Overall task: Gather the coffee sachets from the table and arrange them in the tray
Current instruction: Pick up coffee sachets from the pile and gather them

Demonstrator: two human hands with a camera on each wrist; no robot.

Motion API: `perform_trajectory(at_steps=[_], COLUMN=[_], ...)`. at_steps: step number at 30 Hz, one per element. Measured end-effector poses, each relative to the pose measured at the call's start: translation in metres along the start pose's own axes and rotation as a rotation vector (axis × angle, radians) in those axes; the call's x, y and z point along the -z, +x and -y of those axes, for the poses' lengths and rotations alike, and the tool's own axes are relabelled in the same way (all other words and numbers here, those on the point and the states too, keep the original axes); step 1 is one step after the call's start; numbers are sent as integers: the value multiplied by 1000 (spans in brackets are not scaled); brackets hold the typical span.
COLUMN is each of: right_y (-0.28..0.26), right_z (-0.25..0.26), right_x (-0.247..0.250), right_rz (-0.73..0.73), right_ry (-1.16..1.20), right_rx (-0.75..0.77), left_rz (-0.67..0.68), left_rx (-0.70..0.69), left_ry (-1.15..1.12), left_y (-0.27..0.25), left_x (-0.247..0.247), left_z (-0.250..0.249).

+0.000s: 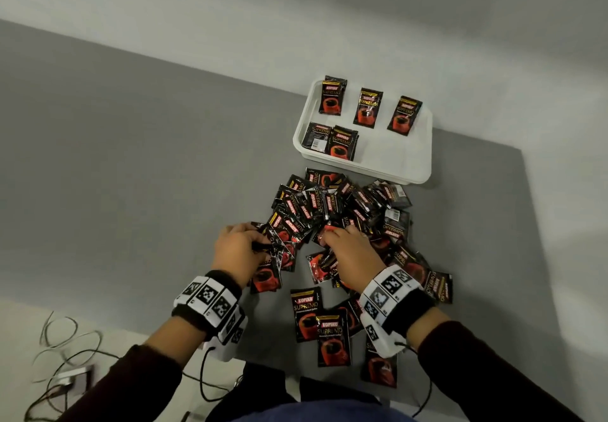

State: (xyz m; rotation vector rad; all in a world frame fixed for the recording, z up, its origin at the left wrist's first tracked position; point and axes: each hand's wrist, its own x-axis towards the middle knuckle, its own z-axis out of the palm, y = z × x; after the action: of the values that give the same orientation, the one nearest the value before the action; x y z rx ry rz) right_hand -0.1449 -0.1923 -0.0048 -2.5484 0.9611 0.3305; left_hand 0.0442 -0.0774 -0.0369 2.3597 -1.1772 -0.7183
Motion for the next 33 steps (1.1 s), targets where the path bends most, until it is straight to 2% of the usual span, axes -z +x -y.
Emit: perform_trajectory(at_steps=[2,7,10,12,16,20,24,28,31,33], right_y=[-3,-6,-6,-6,-6,-9,-12,-7,-2,0], right_z=[-1,-5,-6,-6,-6,-12,-14,12,40,58], right_x=[0,-1,-1,1,4,10,19,35,40,41], right_rz=[-39,-62,-75,-83,-141,-190,-206,-286,-349,-395], right_ry=[-32,-103,-67,-10,64,180,452,645,754,770], right_rx=[-11,-101,-180,-207,-213,-195,-218,-139,-74,-46], left_rz=[-8,-2,-8,26,91,242,315,370,365,301], left_rx=[-8,-93,-152,-108,97,179,215,133,73,59], left_ry=[-22,-292,-449,-709,-1223,-1495,-1566,-1418,-1369,-1388], left_y=[-1,-4,-9,-12,-9,-7,-5,-6,-7,-6], left_x=[1,11,26,36,43,40,37,31,25,24], left_z=[1,0,1,2,5,5,0,-16,-31,-39])
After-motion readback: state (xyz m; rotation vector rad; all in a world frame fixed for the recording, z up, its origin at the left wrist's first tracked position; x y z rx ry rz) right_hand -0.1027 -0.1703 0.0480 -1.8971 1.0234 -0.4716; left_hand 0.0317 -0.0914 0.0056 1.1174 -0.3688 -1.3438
